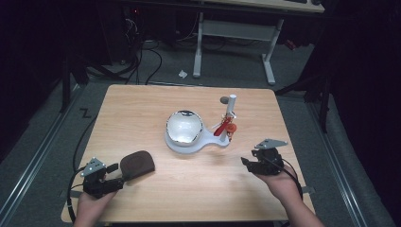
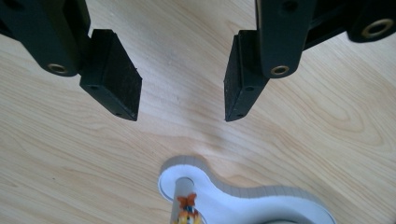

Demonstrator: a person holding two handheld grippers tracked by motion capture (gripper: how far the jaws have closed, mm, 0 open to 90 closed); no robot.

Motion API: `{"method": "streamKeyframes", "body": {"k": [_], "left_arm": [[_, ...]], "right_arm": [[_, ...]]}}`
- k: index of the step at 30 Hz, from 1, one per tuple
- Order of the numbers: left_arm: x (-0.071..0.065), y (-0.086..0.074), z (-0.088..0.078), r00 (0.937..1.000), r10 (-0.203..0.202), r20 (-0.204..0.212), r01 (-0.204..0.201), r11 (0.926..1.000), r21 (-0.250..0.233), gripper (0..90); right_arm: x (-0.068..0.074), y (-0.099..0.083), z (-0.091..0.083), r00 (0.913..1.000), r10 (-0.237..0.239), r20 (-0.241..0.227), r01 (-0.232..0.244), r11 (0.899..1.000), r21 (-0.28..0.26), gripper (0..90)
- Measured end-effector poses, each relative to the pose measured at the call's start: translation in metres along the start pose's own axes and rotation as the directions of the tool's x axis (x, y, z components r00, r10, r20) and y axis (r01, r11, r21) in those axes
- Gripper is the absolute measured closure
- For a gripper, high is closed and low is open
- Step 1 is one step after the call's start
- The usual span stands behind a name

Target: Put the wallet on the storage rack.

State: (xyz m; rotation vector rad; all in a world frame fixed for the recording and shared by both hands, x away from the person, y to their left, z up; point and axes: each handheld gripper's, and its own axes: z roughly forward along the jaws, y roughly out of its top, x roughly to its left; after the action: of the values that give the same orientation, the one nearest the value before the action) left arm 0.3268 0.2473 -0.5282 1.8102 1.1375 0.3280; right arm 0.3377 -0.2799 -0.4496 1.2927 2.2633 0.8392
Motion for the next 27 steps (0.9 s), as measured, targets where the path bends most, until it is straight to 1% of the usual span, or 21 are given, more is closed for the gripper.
{"method": "streamKeyframes", "body": {"k": [3,5,7,11,12,13,14,17,18,20,23,24,27], "left_arm": [[-0.002,0.001,0.000,0.9999,0.007,-0.015,-0.007,1.0000,0.000,26.8],[-0.003,0.001,-0.001,0.9997,0.010,-0.024,-0.010,0.9999,-0.002,26.8],[-0.004,0.002,-0.002,0.9992,0.015,-0.038,-0.015,0.9999,-0.006,26.8],[-0.005,0.004,-0.003,0.9982,0.016,-0.058,-0.016,0.9997,-0.015,26.3],[-0.005,0.005,-0.002,0.9978,0.017,-0.064,-0.018,0.9997,-0.014,26.3],[-0.005,0.005,-0.002,0.9975,0.017,-0.069,-0.018,0.9998,-0.011,26.3],[-0.005,0.005,-0.002,0.9973,0.018,-0.071,-0.018,0.9998,-0.007,26.3],[-0.007,0.007,-0.001,0.9966,0.014,-0.081,-0.015,0.9999,-0.003,26.5],[-0.007,0.007,-0.001,0.9966,0.015,-0.081,-0.016,0.9999,-0.004,26.8],[-0.008,0.006,-0.001,0.9956,0.027,-0.089,-0.028,0.9996,-0.011,28.0],[-0.009,0.005,-0.001,0.9937,0.035,-0.106,-0.037,0.9992,-0.013,28.8],[-0.008,0.004,-0.001,0.9939,0.029,-0.107,-0.031,0.9994,-0.017,29.6],[-0.004,0.004,-0.001,0.9941,0.003,-0.109,-0.005,0.9998,-0.018,30.7]], "right_arm": [[0.002,-0.018,0.001,0.9999,0.012,0.004,-0.012,0.999,-0.041,48.0],[0.001,-0.030,0.002,0.9995,0.030,0.008,-0.030,0.997,-0.075,48.5],[-0.001,-0.045,0.006,0.9988,0.049,0.002,-0.048,0.993,-0.110,49.1],[-0.001,-0.076,0.015,0.9955,0.095,0.005,-0.093,0.984,-0.154,50.6],[-0.001,-0.081,0.016,0.9953,0.096,0.010,-0.093,0.982,-0.165,50.8],[0.000,-0.087,0.017,0.9954,0.094,0.016,-0.090,0.982,-0.164,51.1],[-0.001,-0.089,0.016,0.9960,0.088,0.016,-0.084,0.984,-0.155,51.0],[-0.003,-0.090,0.007,0.9967,0.068,0.046,-0.058,0.980,-0.189,50.9],[-0.004,-0.091,0.005,0.9957,0.083,0.042,-0.073,0.977,-0.200,50.4],[-0.006,-0.092,0.005,0.9940,0.107,0.023,-0.100,0.974,-0.205,49.4],[-0.008,-0.095,0.008,0.9932,0.116,0.007,-0.113,0.976,-0.186,46.3],[-0.009,-0.096,0.009,0.9933,0.116,0.001,-0.114,0.977,-0.179,45.6],[-0.011,-0.095,0.013,0.9899,0.138,-0.031,-0.142,0.976,-0.167,43.1]]}}
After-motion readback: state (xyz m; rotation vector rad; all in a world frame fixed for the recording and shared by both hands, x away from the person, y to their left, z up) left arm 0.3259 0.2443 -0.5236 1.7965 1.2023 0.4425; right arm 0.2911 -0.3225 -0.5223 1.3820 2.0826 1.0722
